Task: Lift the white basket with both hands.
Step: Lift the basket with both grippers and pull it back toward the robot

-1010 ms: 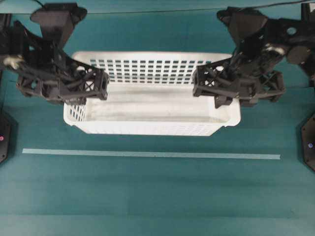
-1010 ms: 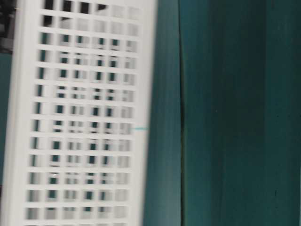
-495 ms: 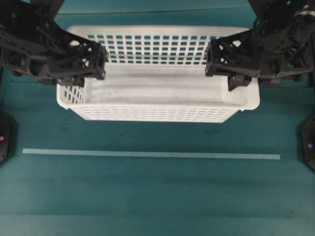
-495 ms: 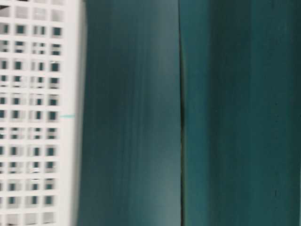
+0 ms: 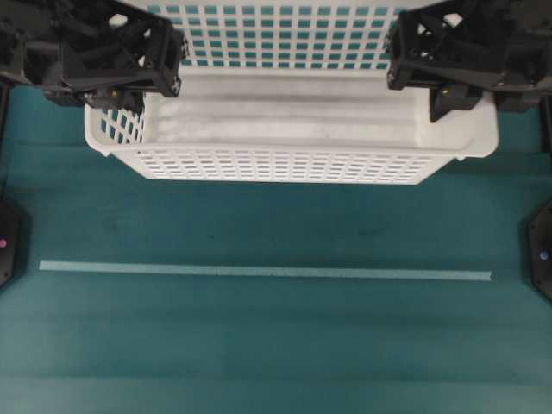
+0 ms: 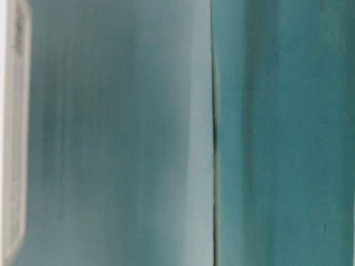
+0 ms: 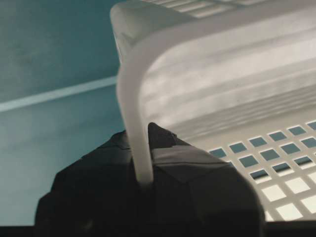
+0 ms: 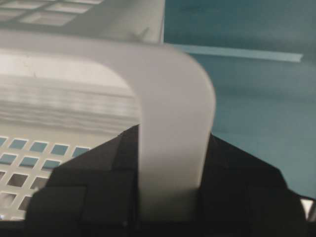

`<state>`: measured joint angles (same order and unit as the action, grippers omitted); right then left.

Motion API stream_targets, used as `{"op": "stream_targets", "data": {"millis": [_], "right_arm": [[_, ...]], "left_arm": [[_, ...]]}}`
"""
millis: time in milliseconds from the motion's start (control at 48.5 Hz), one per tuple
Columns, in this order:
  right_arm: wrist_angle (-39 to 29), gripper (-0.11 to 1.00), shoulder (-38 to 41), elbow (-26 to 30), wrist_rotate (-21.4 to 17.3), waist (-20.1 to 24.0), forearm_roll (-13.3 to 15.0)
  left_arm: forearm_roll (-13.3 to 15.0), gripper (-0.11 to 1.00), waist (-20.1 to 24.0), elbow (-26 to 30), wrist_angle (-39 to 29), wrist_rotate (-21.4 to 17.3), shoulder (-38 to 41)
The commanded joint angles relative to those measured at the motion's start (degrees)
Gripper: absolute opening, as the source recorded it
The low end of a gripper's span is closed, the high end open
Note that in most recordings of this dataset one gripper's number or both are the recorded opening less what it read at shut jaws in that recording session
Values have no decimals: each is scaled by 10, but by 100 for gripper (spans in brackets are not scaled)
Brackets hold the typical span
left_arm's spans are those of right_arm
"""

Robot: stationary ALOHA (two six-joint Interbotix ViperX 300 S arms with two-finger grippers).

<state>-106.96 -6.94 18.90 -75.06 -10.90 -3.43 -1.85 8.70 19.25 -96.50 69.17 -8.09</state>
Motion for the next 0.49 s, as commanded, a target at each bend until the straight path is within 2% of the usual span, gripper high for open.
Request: {"op": "stream_targets", "data": {"millis": [0,268,474], "right_arm": [[-25,20,17,40,33,21,5],[-96,20,50,150,39,40,40],[-120,20,83,195,77,44,45]], "left_arm": [[3,-4,-4,63,-16,-55,11],[3,-4,-5,176,-133,-80,65],[-3,-4,-6,192,-142,-90,77]]}}
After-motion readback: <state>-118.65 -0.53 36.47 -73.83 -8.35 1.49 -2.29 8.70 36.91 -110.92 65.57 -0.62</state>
